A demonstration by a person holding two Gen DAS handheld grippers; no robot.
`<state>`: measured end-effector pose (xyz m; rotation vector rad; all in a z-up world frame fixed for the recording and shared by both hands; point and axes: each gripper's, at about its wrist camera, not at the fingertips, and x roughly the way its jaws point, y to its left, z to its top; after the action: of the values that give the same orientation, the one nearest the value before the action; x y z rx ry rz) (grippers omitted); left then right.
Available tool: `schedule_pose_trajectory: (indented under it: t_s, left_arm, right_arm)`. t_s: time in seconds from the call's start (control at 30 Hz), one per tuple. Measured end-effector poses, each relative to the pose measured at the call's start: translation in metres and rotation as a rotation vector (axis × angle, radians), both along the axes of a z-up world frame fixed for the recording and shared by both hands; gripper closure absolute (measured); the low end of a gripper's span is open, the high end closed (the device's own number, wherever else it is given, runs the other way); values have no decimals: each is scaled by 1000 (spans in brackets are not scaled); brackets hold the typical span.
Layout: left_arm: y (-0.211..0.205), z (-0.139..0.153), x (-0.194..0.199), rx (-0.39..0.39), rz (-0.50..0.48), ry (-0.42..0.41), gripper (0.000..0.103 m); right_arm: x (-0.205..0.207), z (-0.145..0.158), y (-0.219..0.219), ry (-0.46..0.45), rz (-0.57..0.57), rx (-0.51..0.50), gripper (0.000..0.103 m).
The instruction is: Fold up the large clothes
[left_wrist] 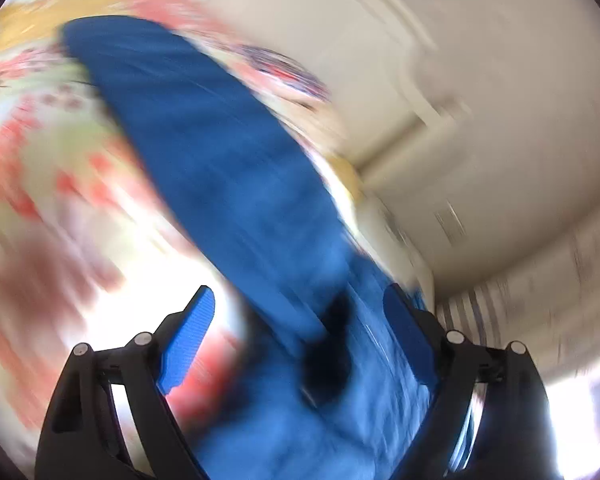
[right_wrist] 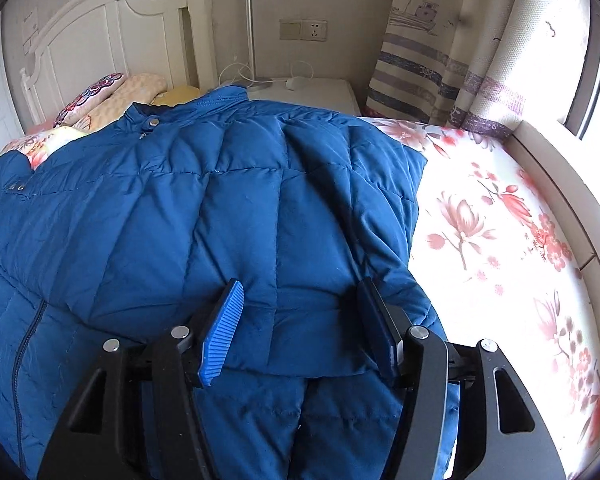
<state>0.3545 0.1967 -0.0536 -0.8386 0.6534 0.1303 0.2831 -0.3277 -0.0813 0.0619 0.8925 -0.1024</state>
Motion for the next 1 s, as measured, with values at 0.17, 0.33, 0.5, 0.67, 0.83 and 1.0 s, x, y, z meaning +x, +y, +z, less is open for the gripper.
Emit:
schedule_pose_trajectory:
  t_s: [0.17, 0.33, 0.5, 0.67, 0.83, 1.0]
  left_arm:
    - [119, -19, 12, -186, 253, -6, 22]
    - [177, -23, 36, -217, 318, -2, 81]
    - [142, 20, 34, -91, 223, -102, 100]
    - [12, 101, 27, 162, -92, -292, 100]
    - [-191, 104, 13, 371, -614, -330, 99]
    - [-322, 17, 16, 488, -878, -117, 75]
  right_arm:
    - [0, -2, -6, -5, 4, 18, 45]
    - [1, -2, -4, -3, 7, 15, 44]
    - [1, -2, -3, -4, 8, 12, 44]
    - [1, -2, -3, -5, 8, 6, 44]
    - [0, -2, -4, -8, 8, 15, 44]
    - [0, -2, -4, -9, 9, 19, 44]
